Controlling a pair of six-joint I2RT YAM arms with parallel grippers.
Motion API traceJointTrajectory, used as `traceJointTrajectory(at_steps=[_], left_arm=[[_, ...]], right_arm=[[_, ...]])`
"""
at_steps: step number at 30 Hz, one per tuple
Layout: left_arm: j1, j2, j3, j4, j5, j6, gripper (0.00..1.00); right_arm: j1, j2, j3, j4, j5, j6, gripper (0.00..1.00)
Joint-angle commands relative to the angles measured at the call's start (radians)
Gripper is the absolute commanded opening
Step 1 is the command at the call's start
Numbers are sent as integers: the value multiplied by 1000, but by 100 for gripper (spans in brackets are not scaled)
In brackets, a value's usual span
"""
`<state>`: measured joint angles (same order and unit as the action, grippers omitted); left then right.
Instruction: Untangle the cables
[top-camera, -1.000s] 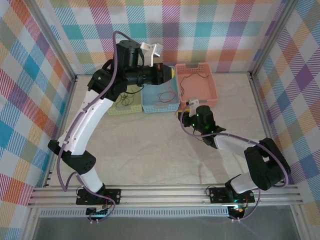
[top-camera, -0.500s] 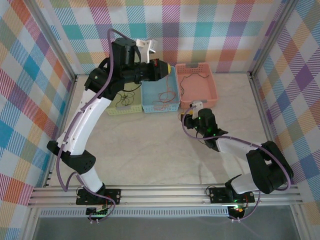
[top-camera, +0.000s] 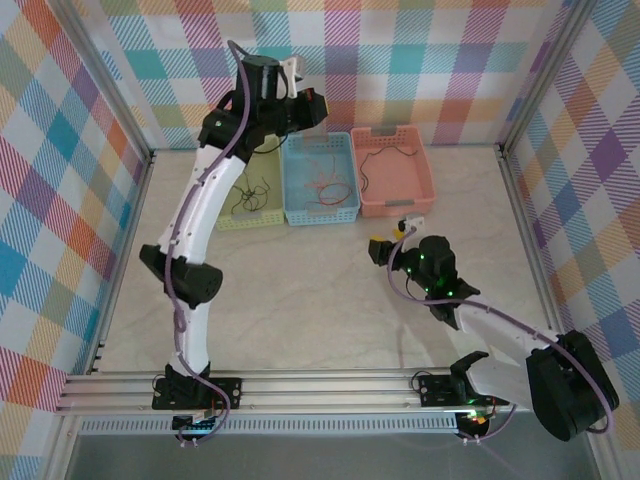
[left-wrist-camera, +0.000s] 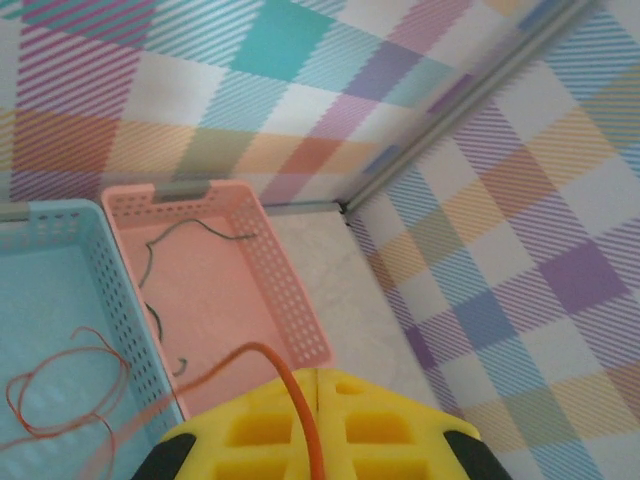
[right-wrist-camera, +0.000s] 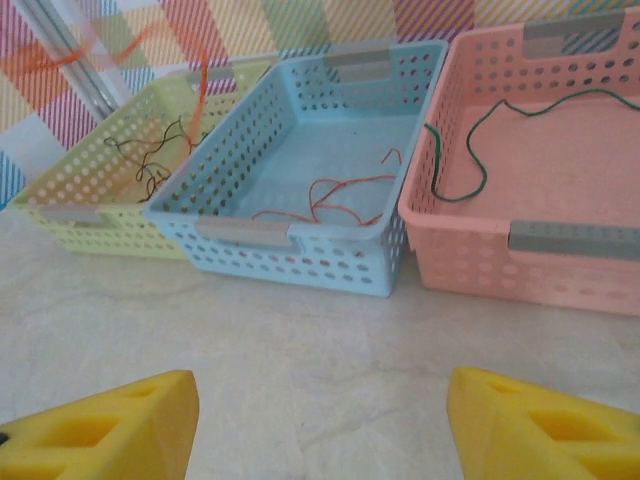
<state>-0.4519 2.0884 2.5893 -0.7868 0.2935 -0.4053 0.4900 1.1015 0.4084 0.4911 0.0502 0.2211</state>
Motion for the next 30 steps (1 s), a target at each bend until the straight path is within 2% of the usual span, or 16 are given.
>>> traceJointTrajectory(at_steps=[1,7,12,22,30], left_arm=[[17,51,95,24,9,-21,0],[22,130,104,127,27,-29,0],[33,183,109,177,1,-10,0],[53,316,104,178,-70,-13,0],[70,382,67,186,-76,-12,0]], right_arm=[[-1,-23,-36,59,-19,16,70],[-1,11,-43,77,-16,6,69],[-1,32,-41,79,-27,14,69],[-1,27,-48,79,-19,11,69],[-1,36,-45,82,-25,12,69]])
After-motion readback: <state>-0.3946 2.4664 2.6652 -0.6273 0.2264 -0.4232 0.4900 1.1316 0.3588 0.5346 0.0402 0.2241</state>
